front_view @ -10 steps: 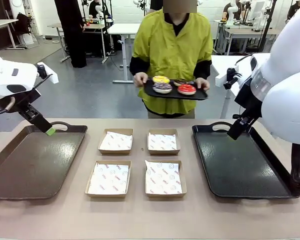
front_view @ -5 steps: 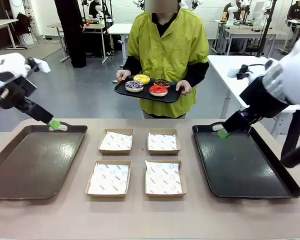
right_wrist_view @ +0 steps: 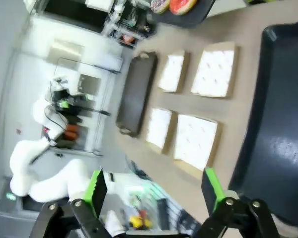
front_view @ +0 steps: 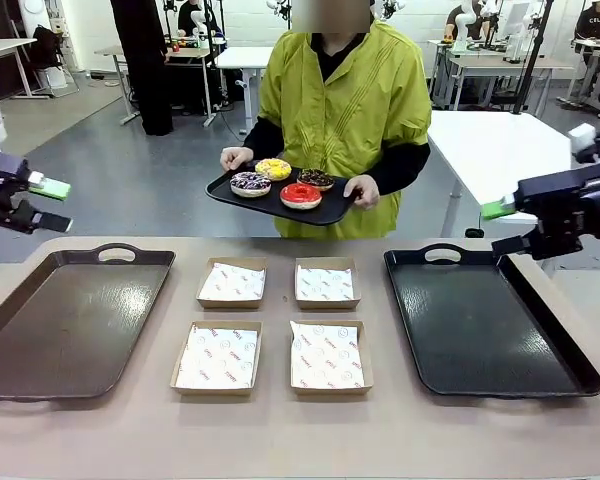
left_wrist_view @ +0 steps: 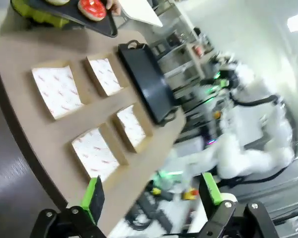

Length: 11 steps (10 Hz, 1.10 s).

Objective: Individually package the donuts and arrange them on the tray.
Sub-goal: Pick up one Paper togo box.

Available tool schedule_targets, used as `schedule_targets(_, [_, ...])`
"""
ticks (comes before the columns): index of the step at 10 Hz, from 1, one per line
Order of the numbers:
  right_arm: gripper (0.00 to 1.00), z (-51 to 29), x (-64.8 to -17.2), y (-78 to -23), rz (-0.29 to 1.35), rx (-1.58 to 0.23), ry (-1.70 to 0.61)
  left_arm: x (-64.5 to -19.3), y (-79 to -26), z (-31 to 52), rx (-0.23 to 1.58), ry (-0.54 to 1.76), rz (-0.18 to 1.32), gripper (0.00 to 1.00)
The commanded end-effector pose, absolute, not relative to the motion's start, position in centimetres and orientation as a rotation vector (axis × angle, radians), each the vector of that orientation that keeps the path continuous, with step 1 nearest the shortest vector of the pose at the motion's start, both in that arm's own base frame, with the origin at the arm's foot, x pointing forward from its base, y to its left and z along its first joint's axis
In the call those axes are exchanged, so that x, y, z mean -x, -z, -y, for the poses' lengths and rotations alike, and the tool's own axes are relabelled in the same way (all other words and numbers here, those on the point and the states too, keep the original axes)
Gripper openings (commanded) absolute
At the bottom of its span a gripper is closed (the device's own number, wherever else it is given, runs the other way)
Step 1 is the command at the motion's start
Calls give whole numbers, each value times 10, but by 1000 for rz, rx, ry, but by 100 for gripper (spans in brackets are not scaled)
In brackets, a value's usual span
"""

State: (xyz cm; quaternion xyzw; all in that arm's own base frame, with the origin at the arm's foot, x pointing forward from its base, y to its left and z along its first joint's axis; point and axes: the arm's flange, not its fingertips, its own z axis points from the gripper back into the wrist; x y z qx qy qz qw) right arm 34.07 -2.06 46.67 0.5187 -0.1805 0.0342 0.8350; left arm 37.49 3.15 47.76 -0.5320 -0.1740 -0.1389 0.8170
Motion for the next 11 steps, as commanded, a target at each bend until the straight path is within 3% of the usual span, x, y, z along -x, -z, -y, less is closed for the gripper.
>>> schedule_targets(1, [100, 40, -334, -436, 355, -1117, -25, -393, -453, -60, 1141, 151, 273, 100])
schedule_targets(5, [100, 85, -323, -404, 316, -1085, 46, -378, -433, -108, 1266, 61, 205, 100])
schedule_targets(11, [100, 109, -323, -404, 330, -1096, 114, -364, -428, -131, 1249, 13, 195, 100])
